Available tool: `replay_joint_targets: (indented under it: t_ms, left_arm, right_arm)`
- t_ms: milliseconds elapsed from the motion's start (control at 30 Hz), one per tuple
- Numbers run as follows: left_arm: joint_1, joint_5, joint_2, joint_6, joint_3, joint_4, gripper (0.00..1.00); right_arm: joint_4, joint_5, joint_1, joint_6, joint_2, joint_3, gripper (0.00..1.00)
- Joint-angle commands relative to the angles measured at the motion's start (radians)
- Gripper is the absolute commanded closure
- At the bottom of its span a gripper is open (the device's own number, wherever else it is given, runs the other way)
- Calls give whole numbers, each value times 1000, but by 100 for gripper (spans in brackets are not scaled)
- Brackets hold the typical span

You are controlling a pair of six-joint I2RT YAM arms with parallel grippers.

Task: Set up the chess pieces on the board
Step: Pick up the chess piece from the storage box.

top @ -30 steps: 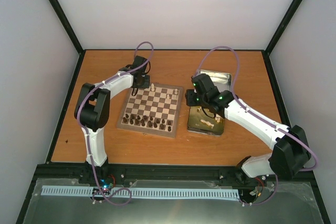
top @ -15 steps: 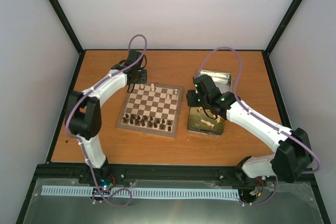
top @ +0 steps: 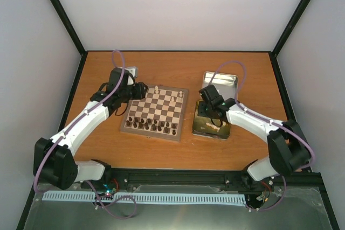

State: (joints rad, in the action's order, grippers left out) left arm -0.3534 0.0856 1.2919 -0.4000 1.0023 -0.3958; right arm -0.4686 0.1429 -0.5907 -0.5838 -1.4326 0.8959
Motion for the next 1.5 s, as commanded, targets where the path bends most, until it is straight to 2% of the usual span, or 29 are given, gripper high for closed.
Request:
replay_joint_targets:
  t_ms: [0,133,267,500,933,1133,1467]
  left_arm:
    - [5,92,-39,-36,-41,71,52]
    - [5,120,-55,-40,-68,86,51]
    - [5,85,-49,-31,-95,109,51]
    - [5,75,-16,-12,-98,119,51]
    - [5,79,1,-13,-104,133,51]
    - [5,85,3,-13,-105,135,51]
    - [5,85,-2,-10,-104,125,51]
  right_arm:
    - [68,94,9,-150,-93,46,52]
    - [34,160,9,-211,-188,87,53]
    - [-4,206,9,-235,-257,123,53]
    - [12,176,10,-202,-328,152,56]
    - [-19,173,10,-202,-315,75,59]
    - [-1,161,11,-195,-288,38,65]
    - [91,101,28,-79,-305,22,72]
